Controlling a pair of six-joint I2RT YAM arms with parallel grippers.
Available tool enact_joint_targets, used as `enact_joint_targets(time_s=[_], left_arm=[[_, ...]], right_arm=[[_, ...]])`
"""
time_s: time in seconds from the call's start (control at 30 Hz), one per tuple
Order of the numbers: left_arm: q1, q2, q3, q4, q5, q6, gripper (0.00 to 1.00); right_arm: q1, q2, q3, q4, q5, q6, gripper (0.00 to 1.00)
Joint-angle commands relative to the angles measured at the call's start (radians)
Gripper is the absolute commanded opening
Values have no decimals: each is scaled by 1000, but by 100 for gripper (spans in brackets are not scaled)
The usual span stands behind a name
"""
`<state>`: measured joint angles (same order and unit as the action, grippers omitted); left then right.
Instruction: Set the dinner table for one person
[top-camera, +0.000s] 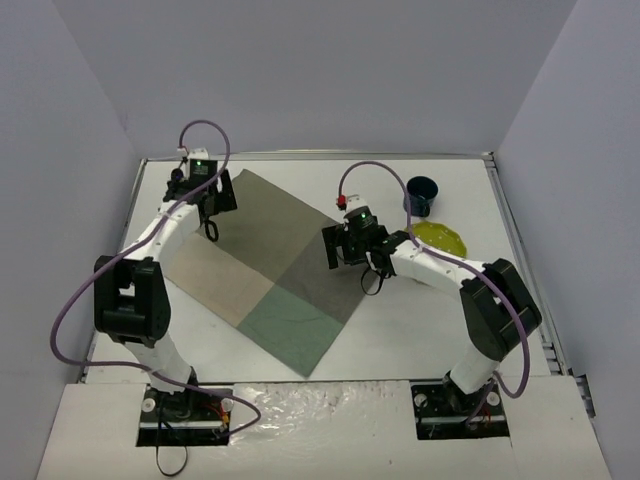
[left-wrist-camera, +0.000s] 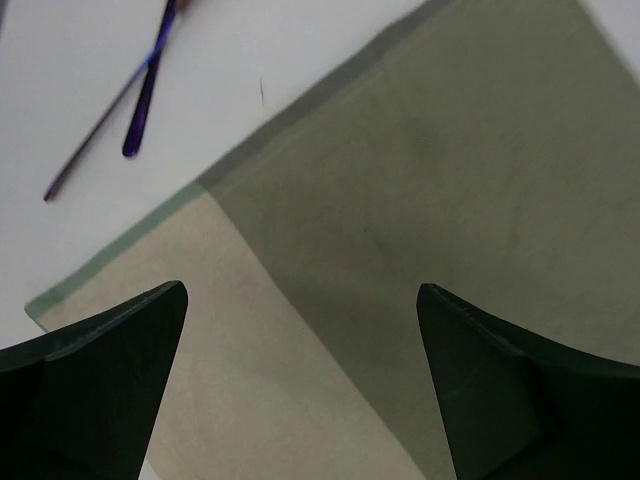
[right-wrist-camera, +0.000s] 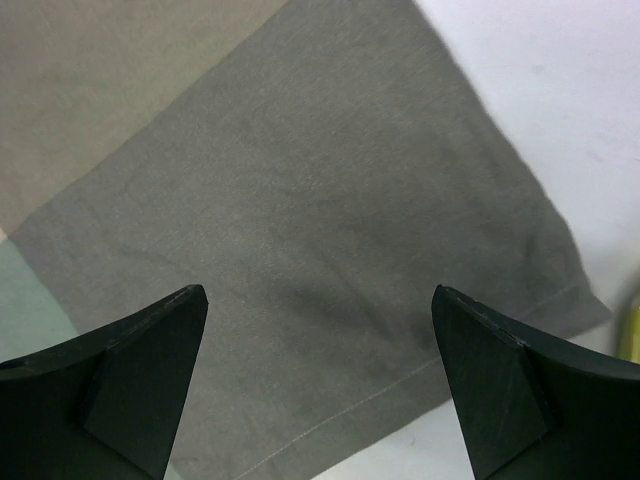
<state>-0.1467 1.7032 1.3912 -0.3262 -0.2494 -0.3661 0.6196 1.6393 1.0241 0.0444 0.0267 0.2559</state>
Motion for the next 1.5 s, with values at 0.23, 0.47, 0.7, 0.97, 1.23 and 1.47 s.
enact_joint_targets(time_s=[0.23,0.47,0.7,0.97,1.23,1.47], left_arm=[[84,261,65,4,42,-52,97],[135,370,181,-38,70,-48,97],[176,479,327,-97,104,-14,97],[193,547,428,-131,121,3,97],[205,587,490,-140,132,14,97],[202,478,526,-152,144,42,97]], right_arm=[[31,181,38,116,20,-45,93],[22,304,75,120,10,-19,94],[26,345,112,111,-12,13,94],[46,327,113,103,2,65,94],[61,313,136,103,-16,78,94],[57,173,168,83,55,76,94]])
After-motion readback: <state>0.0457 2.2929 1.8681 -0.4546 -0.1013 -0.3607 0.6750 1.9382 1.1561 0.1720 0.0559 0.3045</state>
